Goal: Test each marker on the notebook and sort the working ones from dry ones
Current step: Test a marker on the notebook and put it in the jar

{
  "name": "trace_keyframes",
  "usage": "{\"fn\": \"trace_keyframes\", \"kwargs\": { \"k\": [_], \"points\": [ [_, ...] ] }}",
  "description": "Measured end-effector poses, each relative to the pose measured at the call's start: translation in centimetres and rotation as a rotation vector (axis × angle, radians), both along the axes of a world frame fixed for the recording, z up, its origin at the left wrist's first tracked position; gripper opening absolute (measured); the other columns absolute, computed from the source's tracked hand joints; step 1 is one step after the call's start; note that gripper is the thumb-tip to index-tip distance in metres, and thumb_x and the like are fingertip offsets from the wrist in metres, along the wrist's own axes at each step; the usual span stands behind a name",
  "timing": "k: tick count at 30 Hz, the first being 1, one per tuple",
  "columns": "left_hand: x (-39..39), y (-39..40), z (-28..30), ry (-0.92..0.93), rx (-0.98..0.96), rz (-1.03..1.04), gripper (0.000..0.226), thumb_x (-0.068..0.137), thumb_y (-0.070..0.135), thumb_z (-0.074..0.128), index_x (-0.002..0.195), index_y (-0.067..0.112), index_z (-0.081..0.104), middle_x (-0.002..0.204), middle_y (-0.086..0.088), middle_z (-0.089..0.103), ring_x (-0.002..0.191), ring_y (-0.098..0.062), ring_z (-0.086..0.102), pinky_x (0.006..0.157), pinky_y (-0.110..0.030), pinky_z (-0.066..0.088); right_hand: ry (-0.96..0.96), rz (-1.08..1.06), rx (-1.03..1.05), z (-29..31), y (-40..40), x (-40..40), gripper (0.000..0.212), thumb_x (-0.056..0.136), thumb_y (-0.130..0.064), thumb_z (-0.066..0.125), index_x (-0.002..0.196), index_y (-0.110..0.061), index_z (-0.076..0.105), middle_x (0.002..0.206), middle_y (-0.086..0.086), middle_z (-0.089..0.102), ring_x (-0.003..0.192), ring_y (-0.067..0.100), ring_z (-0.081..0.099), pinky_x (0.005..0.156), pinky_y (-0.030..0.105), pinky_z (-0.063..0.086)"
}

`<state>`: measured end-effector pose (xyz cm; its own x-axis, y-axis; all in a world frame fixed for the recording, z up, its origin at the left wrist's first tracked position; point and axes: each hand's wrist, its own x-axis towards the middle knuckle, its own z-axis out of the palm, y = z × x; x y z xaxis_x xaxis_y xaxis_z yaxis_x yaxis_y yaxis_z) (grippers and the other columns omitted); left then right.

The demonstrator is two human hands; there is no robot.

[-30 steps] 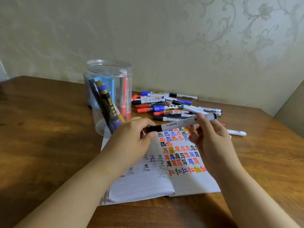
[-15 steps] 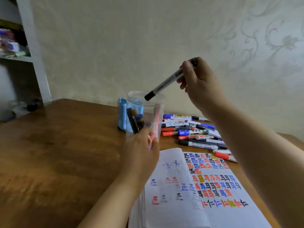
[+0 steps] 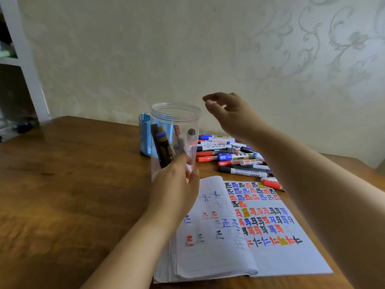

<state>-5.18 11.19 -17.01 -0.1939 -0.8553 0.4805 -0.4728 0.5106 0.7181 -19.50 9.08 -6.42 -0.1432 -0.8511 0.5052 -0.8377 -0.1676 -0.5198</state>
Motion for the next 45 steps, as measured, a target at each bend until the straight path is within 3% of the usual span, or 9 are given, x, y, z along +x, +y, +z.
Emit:
{"fn": "trace_keyframes", "kwargs": {
  "k": [3,7,11,21,28,33,36,41,45],
  "points": [
    [-0.6,-0.1,-0.8,-0.032,-0.054,-0.060,0.016,0.089,0.024,0.055,0.103,0.019,0.058,0.082,0.010,0.055,0.073,-0.009,0.055,0.068,-0.021,0.041,-0.043,-0.114,0.037,-1.8,2.3,-3.8,0.023,0.097,-0.024,0.047,0.112,-0.019,0.063,0.103,0.001,0.061,0.069,0.009,0.055,0.060,0.023,0.047],
    [-1.3,-0.1,-1.9,-0.104,-0.069,-0.144,0.015,0.088,0.023,0.055,0.103,0.022,0.057,0.083,0.015,0.052,0.071,-0.002,0.050,0.063,-0.012,0.036,0.224,-0.243,0.341,-6.9,4.6,-7.7,0.024,0.096,-0.021,0.048,0.112,-0.016,0.066,0.108,0.006,0.068,0.088,0.021,0.063,0.077,0.032,0.052],
    [-1.8,0.0,-2.3,-0.133,-0.098,-0.175,0.015,0.088,0.019,0.056,0.103,0.019,0.058,0.091,0.011,0.051,0.077,-0.006,0.049,0.069,-0.016,0.035,0.381,-0.247,0.499,-10.0,4.1,-8.3,0.038,0.098,-0.019,0.045,0.135,-0.025,0.049,0.136,0.004,0.051,0.115,0.023,0.054,0.093,0.033,0.045],
    [-1.6,0.0,-2.2,-0.164,-0.179,-0.173,0.016,0.088,0.020,0.055,0.104,0.018,0.058,0.094,0.010,0.052,0.080,-0.008,0.048,0.071,-0.021,0.039,0.668,-0.222,0.442,-11.7,1.2,-7.9,0.030,0.099,-0.032,0.041,0.124,-0.020,0.053,0.128,0.005,0.049,0.118,0.025,0.042,0.099,0.037,0.033],
    [-1.7,1.1,-1.2,-0.143,-0.214,-0.206,0.030,0.089,0.028,0.055,0.117,0.018,0.054,0.118,0.006,0.049,0.104,-0.010,0.049,0.086,-0.023,0.041,0.676,-0.032,0.101,-8.2,6.6,-5.1,0.024,0.098,-0.026,0.045,0.116,-0.014,0.055,0.105,0.005,0.062,0.093,0.028,0.057,0.073,0.028,0.028],
    [-2.8,3.6,-0.9,-0.284,-0.221,-0.408,0.031,0.093,0.035,0.044,0.118,0.020,0.053,0.112,0.007,0.049,0.105,-0.008,0.044,0.088,-0.020,0.036,0.687,0.032,0.126,-10.1,13.4,-4.1,0.018,0.090,-0.029,0.050,0.098,-0.017,0.060,0.088,-0.001,0.061,0.074,0.020,0.059,0.057,0.030,0.047],
    [-3.4,4.5,-1.5,-0.463,-0.195,-0.529,0.024,0.095,0.033,0.041,0.108,0.019,0.055,0.100,0.006,0.046,0.100,-0.009,0.042,0.083,-0.021,0.034,0.695,-0.022,0.136,-12.0,15.3,-4.6,0.019,0.085,-0.032,0.049,0.093,-0.020,0.063,0.084,-0.005,0.060,0.070,0.016,0.059,0.056,0.025,0.046],
    [-3.6,4.7,-1.9,-0.544,-0.124,-0.605,0.021,0.096,0.026,0.042,0.116,0.024,0.048,0.115,0.006,0.054,0.104,-0.010,0.049,0.086,-0.025,0.038,0.692,-0.031,0.113,-13.4,15.9,-3.9,0.031,0.087,-0.033,0.038,0.093,-0.018,0.065,0.083,-0.003,0.059,0.070,0.016,0.059,0.057,0.025,0.049],
    [-3.6,4.8,-2.2,-0.559,-0.098,-0.618,0.016,0.096,0.028,0.042,0.109,0.023,0.049,0.111,0.005,0.058,0.100,-0.012,0.053,0.084,-0.028,0.041,0.634,0.013,0.135,-14.0,15.8,-3.5,0.012,0.079,-0.016,0.063,0.090,-0.015,0.059,0.079,-0.001,0.055,0.062,0.017,0.058,0.050,0.028,0.050]
  ]
}}
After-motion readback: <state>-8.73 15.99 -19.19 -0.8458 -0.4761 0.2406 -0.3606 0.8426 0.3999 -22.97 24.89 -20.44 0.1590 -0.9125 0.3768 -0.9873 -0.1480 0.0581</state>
